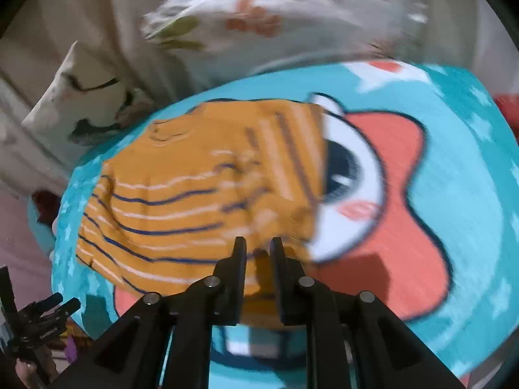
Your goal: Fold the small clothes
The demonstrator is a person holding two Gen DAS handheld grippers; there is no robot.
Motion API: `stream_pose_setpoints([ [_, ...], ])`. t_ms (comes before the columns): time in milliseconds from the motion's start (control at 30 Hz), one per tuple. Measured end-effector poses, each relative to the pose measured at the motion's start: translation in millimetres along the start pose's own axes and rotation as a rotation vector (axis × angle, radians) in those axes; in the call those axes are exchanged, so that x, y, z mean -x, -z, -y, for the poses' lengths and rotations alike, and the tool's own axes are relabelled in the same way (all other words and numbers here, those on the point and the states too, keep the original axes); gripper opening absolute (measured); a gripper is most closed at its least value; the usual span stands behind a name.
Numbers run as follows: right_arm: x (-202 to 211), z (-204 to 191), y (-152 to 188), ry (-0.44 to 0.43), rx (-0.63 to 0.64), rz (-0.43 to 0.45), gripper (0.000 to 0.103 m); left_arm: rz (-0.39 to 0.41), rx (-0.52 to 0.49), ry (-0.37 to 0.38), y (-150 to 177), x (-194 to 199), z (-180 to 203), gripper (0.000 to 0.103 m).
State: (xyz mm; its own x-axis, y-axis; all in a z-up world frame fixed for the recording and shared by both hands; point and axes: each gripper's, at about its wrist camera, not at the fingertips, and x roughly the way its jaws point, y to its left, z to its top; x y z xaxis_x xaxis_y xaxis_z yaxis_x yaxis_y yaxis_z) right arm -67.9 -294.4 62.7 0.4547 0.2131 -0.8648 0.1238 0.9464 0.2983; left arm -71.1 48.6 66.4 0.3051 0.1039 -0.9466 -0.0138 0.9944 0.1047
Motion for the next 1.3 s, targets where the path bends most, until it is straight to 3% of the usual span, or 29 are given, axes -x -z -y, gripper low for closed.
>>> stream_pose_setpoints([
  [167,-62.3,-5.5,-15.0,0.032,-0.016,-0.099,0.018,0.005,0.012,0.025,-20.1,-13.8,-17.7,0.071],
  [333,-52.8,-10.4,-24.4,0.061,-0.022,-0.107,0.019,0.002,0.032,0.066,-47.2,-36.4,-41.8,0.071],
  [400,-41.9,-20.1,-25.7,0.103,0.006,-0.085,0.026,-0.003,0.028,0.090,-57.2,-47.1,-45.9,0.071],
  [667,-31.9,-53.2,-28.4,0.120,-0.013,-0.039,0.031,-0.027,0.000,0.200,-94.8,-91.6,-40.0,0.070],
  [700,-34.0,-58.4,-28.9,0.125,-0.010,-0.041,0.031,-0.028,-0.016,0.203,-96.8,-94.1,-38.4,0.067],
  [833,-37.7,-78.0,-29.2,0.129,0.002,-0.038,0.031,-0.032,-0.061,0.268,-95.8,-88.8,-36.7,0.016],
  [933,-38.6,-95.2,-32.3,0.110,0.008,-0.022,0.031,-0.041,-0.069,0.259,-90.1,-83.4,-42.4,0.011],
  [1033,-43.5,-114.3,-34.7,0.086,0.030,-0.026,0.036,-0.061,-0.064,0.266,-88.7,-79.5,-51.6,0.011],
  [1100,-49.7,-129.3,-35.6,0.074,0.058,-0.035,0.036,-0.060,-0.063,0.260,-88.5,-73.6,-57.2,0.017],
  [1167,-56.0,-144.3,-34.3,0.056,0.085,-0.047,0.037,-0.043,-0.053,0.239,-88.4,-65.6,-64.6,0.033],
  [1300,-71.8,-176.8,-27.4,0.014,0.155,-0.087,0.040,0.011,-0.040,0.149,-90.2,-52.4,-85.0,0.039],
])
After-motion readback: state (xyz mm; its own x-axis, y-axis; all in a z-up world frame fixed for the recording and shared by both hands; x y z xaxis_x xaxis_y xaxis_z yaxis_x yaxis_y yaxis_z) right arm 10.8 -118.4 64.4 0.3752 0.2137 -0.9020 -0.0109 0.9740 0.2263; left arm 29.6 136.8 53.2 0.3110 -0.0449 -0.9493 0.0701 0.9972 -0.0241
